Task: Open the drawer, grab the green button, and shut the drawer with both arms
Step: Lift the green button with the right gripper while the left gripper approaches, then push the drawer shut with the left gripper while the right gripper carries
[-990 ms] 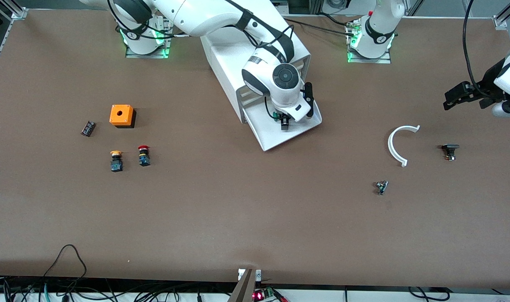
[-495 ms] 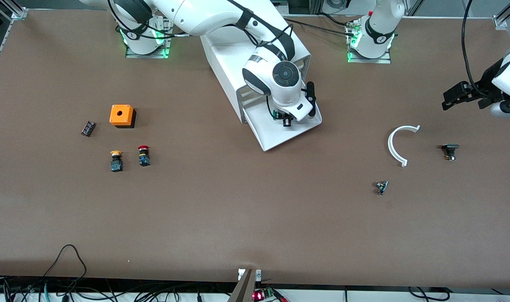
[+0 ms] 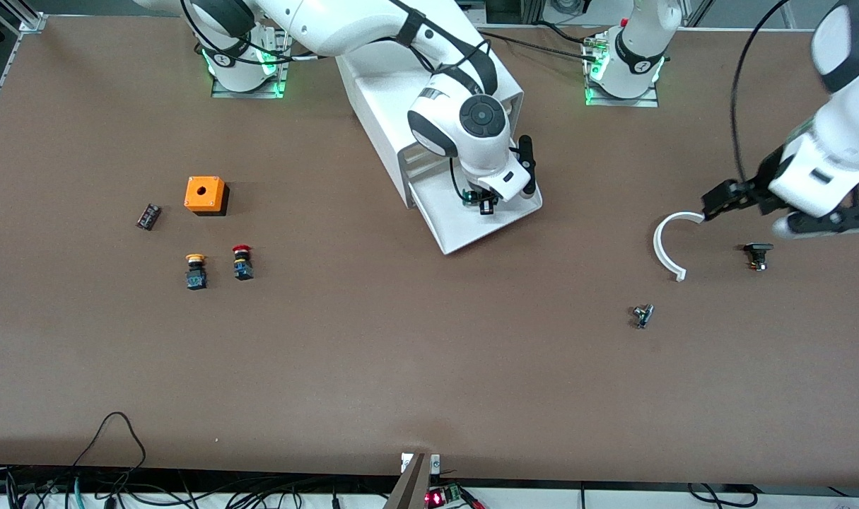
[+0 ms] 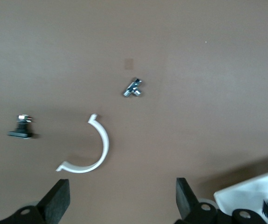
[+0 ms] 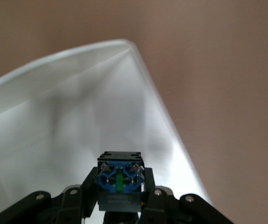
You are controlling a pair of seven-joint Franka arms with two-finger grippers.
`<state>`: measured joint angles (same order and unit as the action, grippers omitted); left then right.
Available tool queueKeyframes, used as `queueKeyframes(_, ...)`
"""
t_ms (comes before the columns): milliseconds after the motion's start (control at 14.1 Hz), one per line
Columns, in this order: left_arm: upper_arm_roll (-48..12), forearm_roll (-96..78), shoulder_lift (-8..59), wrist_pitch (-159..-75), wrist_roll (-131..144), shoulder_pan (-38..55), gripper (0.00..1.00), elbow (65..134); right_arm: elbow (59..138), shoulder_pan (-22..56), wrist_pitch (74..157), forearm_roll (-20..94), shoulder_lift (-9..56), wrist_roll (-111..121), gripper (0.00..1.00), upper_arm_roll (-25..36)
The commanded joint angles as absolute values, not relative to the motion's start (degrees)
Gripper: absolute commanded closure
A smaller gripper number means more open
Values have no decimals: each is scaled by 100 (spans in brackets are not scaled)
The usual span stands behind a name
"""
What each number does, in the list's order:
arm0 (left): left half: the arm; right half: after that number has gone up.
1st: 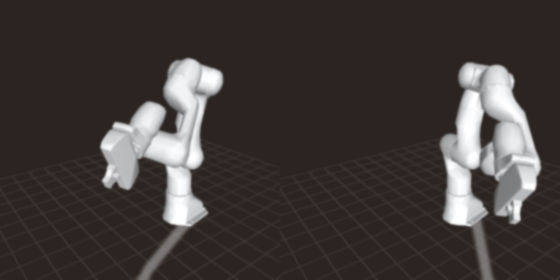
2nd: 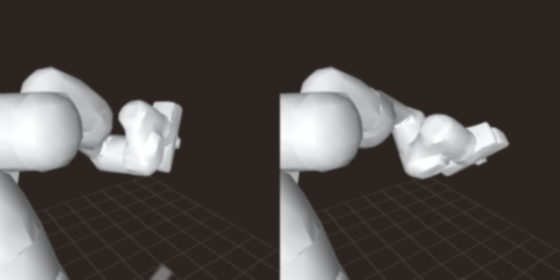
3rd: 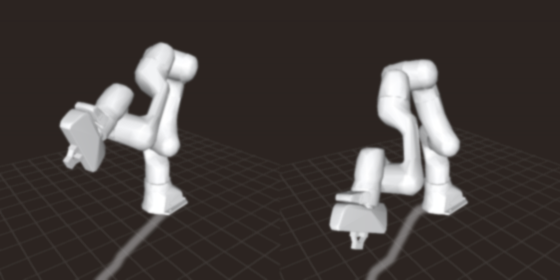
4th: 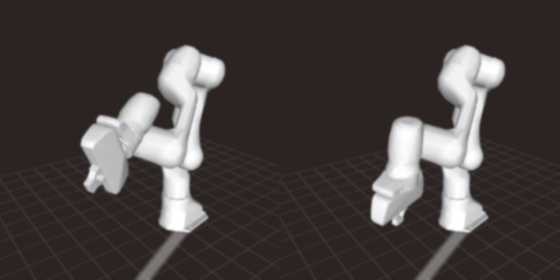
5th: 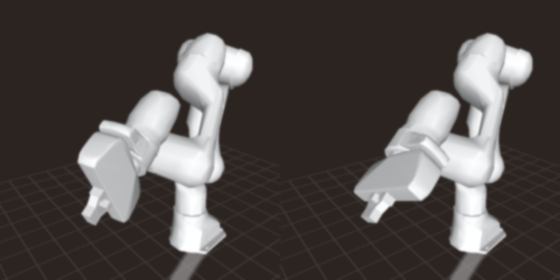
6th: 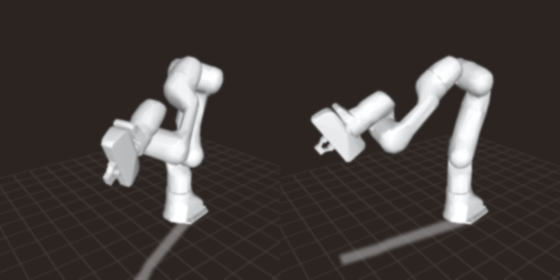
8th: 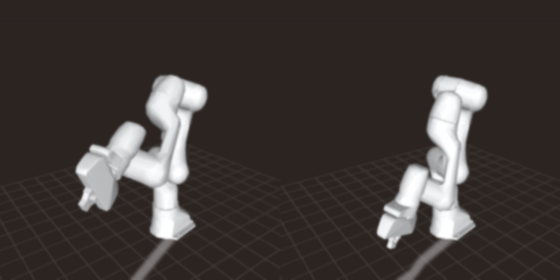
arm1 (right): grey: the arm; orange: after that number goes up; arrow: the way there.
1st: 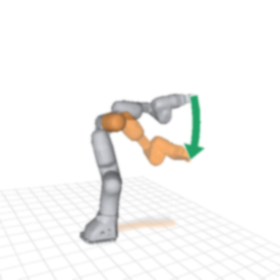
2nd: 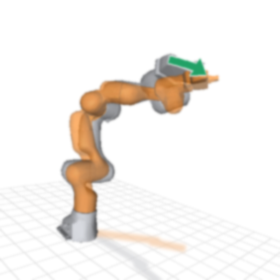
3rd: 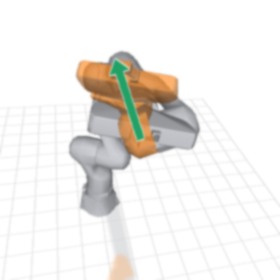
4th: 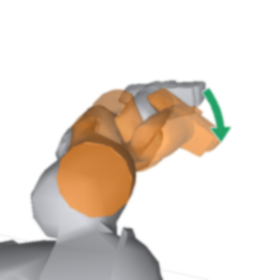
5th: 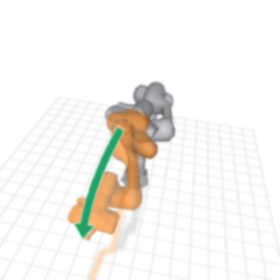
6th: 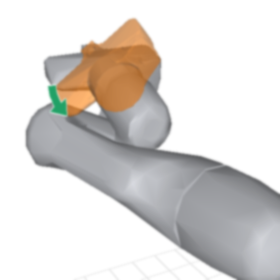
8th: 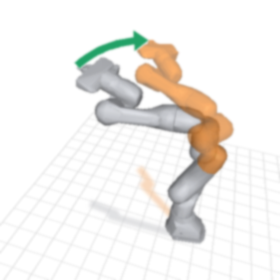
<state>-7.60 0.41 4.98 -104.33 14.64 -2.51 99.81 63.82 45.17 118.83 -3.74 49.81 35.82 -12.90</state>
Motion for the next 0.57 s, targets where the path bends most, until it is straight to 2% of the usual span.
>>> queueKeyframes(0, -852, 167, 904, -11368, 2063, -36, 0, 10412, 6512, 4053, 11760, -404, 4431, 3569, 80, -1336)
queueKeyframes(141, -888, 167, 1185, -12458, 2590, 174, 0, 10905, 6643, 3746, 11751, -396, 4176, 3394, 80, -1205)
queueKeyframes(354, -888, 167, 1932, -13355, 3906, 727, 0, 11003, 7171, 3472, 11848, -360, 3955, 2718, 80, -985)
queueKeyframes(495, -888, 167, 2231, -13727, 4943, 1211, 0, 11100, 7425, 3419, 11856, -352, 3842, 2470, 80, -556)
